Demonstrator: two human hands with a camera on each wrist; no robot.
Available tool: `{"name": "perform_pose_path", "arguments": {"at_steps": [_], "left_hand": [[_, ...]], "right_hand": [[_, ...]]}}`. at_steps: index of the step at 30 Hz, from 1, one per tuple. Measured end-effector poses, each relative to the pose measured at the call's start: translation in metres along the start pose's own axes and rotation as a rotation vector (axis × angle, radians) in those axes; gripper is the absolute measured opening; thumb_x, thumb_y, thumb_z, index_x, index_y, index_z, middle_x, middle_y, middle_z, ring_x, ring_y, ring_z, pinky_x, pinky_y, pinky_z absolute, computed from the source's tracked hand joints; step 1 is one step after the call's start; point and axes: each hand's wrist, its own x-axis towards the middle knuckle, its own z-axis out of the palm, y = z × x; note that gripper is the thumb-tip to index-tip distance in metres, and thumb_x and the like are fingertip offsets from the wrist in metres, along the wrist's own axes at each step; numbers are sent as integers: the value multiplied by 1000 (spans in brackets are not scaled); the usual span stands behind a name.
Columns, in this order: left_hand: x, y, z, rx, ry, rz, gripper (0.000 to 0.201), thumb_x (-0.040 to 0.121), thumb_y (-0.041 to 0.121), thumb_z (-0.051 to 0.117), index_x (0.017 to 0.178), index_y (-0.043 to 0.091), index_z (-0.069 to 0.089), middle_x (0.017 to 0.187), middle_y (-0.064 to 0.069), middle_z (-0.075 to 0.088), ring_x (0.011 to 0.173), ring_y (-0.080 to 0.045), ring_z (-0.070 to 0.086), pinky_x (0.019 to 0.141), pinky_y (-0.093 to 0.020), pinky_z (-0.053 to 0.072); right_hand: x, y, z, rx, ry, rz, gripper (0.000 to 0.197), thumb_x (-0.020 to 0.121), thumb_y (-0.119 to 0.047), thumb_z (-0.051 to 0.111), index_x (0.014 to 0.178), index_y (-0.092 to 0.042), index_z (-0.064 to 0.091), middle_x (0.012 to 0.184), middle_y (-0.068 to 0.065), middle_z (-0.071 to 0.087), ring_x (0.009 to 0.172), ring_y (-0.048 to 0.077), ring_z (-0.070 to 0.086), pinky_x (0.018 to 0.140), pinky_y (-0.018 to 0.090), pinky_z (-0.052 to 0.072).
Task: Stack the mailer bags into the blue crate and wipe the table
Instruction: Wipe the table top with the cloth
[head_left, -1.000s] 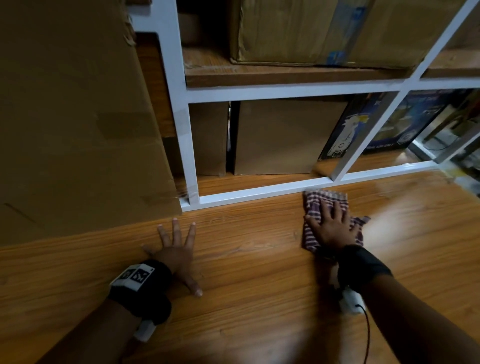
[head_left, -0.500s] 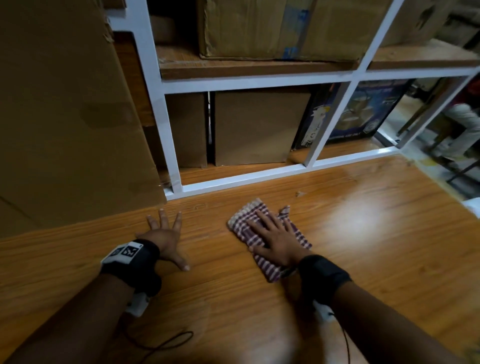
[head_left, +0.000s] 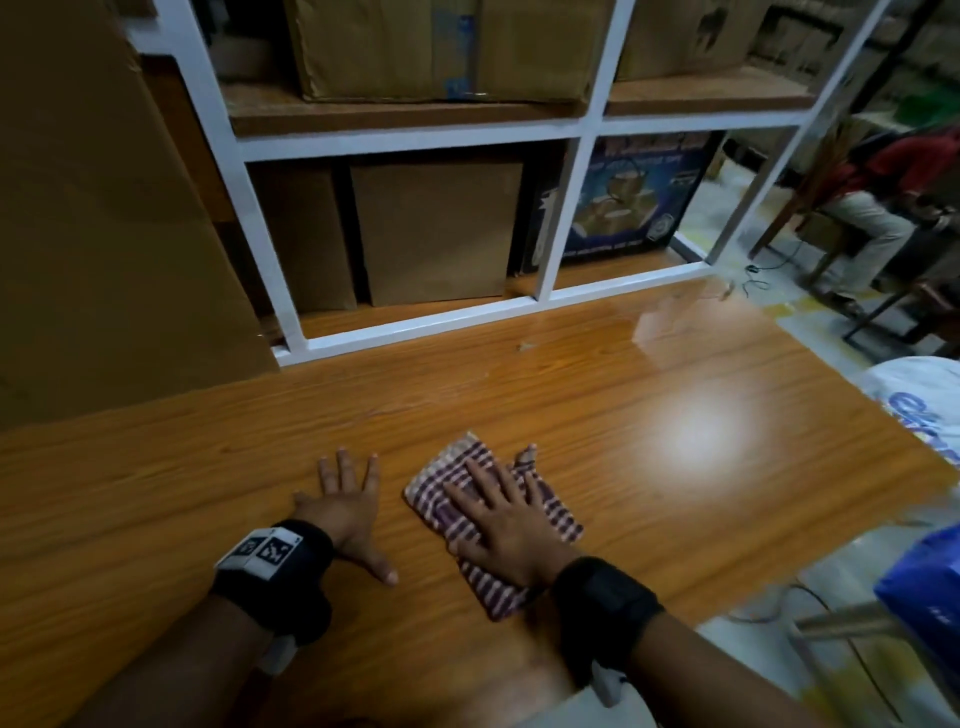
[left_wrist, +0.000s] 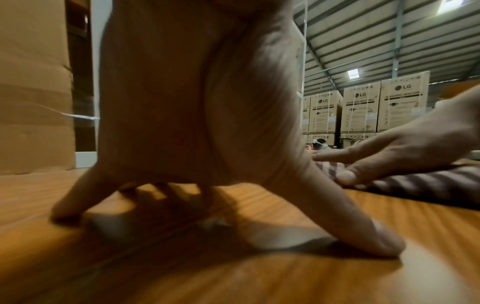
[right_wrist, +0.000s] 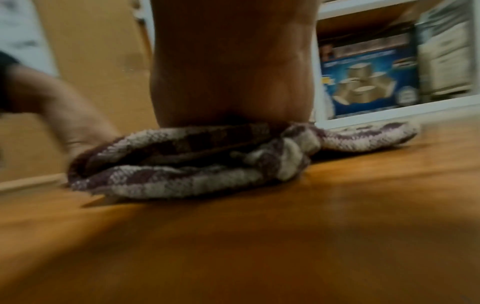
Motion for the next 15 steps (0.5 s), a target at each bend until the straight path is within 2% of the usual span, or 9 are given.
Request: {"name": "perform_pose_path", "arguments": {"at_steps": [2,4,7,9,11,14,15], "left_hand": [[-13,10,17,-10,-12,9,160,51,72,81,142,19,-40,142,-20,-50,140,-46,-31,112,-71,7],[-24,19,38,-27,-14,44,158,54,72,80,142,18,-40,141,-19,-52,138,-46,-34,113,-70,3],[-38,33,70,-63,35,74,155,55,76,76,145,19,-37,142,-19,-51,137,-46,-36,112,-70,-3],[-45,42,89,-85,82,58,151,55,80,72,146,22,-35,144,-18,-49,137,-45,-36,112,-68,-5],[-51,52,103,-113,113,42,146,58,82,68,147,24,-33,147,-16,-47,139,-43,-35,113,-66,-6],[-60,61,119,-153,143,28,138,64,80,66,150,27,-28,151,-16,-42,141,-42,-32,116,-62,-5],[-63,63,122,-164,151,27,135,66,78,66,151,27,-25,152,-15,-40,142,-41,-30,117,-61,-4]], "right_hand": [[-22,22,0,-14,19,-4,78,82,-78,19,152,-47,4,165,-5,-9,151,29,-6,115,59,0],[-42,60,1,19,60,145,82,78,-80,16,152,-48,3,165,-6,-8,151,30,-3,116,59,4],[-72,105,3,135,114,410,75,89,-74,31,152,-47,2,165,-4,-9,151,32,-4,116,62,2],[-86,106,7,180,132,490,73,92,-71,32,153,-45,1,165,-1,-9,150,34,-5,115,64,1],[-96,83,14,183,114,468,74,92,-72,27,154,-44,-1,164,2,-12,150,36,-7,114,65,-2],[-119,28,32,81,71,233,74,88,-75,10,152,-43,-8,163,3,-15,149,37,-12,113,64,-6],[-129,13,39,53,61,145,73,89,-73,9,152,-43,-7,163,2,-15,149,37,-13,113,64,-8]]}}
